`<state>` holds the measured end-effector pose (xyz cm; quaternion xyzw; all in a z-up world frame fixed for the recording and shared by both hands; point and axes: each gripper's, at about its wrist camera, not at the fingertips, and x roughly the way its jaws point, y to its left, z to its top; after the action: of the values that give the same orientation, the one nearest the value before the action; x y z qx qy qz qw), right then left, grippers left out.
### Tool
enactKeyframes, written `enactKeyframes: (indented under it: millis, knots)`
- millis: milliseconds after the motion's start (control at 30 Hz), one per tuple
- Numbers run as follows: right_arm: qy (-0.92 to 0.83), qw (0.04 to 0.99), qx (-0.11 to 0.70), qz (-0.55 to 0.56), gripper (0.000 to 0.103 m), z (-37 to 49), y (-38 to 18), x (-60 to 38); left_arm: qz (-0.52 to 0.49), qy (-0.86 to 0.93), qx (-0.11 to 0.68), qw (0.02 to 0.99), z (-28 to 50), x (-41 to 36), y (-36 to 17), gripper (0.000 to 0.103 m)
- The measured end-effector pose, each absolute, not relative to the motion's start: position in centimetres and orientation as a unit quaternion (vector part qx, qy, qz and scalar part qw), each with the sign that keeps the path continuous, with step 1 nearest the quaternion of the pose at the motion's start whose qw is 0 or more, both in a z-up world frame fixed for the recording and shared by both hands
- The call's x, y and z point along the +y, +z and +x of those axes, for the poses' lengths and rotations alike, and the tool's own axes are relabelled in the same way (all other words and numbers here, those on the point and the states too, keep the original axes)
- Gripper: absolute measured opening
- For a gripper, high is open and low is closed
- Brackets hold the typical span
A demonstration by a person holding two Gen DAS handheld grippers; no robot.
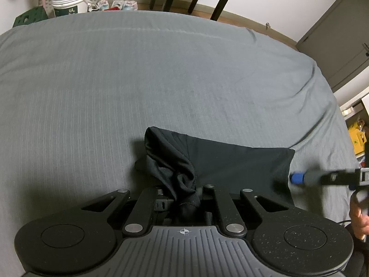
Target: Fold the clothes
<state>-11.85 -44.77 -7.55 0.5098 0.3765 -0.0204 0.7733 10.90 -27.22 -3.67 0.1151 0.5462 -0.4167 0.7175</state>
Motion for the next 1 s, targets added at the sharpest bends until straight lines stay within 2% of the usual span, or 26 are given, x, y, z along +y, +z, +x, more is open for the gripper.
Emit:
enactKeyframes:
  millis: [200,300,367,700,833,1000]
  knots:
    - [-0.010,0.765,0.383,0.517,0.056,-11.2,-8.6,-44.0,0.120,-0.417,0.546,0.717,10.9,-27.5,-3.4,0.010]
    - [-0.027,0.765,0.373,0.524,0.037,-11.6,-9.0,-44.3,0.120,-0.418,0.546,0.716,11.0,-27.6,-3.5,0.010]
    - [-0.042,0.766,0.374,0.521,0.021,-11.6,-9.2,-44.5,0.120,-0.419,0.546,0.716,11.0,-27.7,-3.6,0.010]
    - [-0.024,0.759,0.363,0.540,0.021,-10.7,-10.3,-44.0,0.131,-0.424,0.539,0.716,10.7,-27.6,-3.5,0.010]
    - [-0.038,0.768,0.364,0.526,0.009,-10.7,-10.0,-43.9,0.141,-0.424,0.530,0.720,10.4,-27.6,-3.2,0.010]
    - [-0.029,0.806,0.350,0.476,0.007,-10.8,-8.2,-42.9,0.159,-0.431,0.492,0.739,8.9,-26.9,-2.3,0.010]
